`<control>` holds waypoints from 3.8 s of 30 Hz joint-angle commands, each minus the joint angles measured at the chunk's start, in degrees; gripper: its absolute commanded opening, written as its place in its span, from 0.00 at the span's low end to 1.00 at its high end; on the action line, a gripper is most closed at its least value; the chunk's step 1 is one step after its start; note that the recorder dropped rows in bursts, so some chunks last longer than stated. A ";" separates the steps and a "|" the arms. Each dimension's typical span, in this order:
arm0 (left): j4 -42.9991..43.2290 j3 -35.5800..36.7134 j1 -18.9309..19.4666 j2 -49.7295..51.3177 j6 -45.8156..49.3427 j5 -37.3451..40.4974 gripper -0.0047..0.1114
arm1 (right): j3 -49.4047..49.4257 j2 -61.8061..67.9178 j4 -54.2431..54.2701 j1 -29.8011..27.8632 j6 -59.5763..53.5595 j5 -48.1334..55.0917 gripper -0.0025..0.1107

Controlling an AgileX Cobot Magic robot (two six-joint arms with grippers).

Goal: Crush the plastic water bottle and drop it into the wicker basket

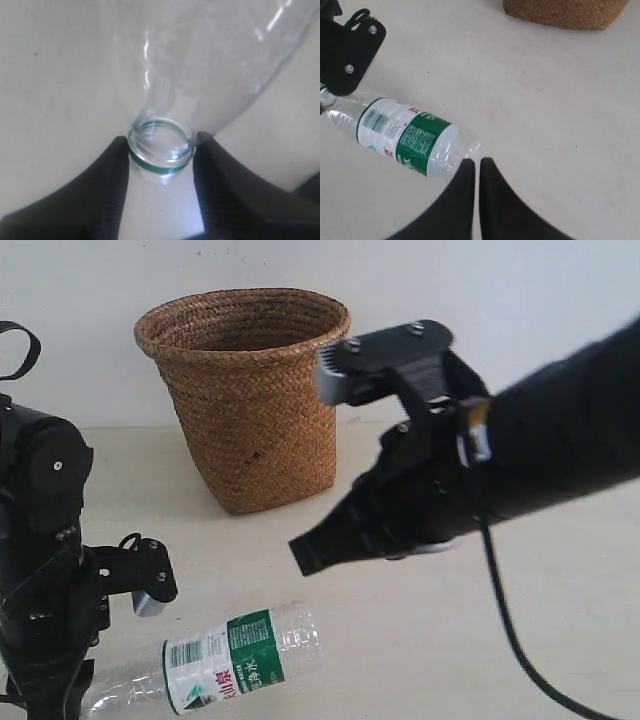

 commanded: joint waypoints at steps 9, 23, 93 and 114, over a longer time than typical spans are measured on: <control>3.62 0.05 -4.40 -0.45 -4.83 -1.84 0.08 | -10.55 10.20 0.95 0.06 -7.34 0.50 0.02; 9.96 1.38 -8.75 2.06 -7.49 -2.07 0.08 | -10.55 17.43 7.35 0.06 -18.46 10.31 0.02; 9.60 1.38 -8.75 2.06 -7.89 -2.50 0.08 | -15.57 38.33 23.15 4.61 -30.47 13.63 0.02; 9.86 1.38 -8.75 2.06 -8.35 -2.50 0.08 | -10.99 27.56 22.27 5.74 -29.26 11.53 0.02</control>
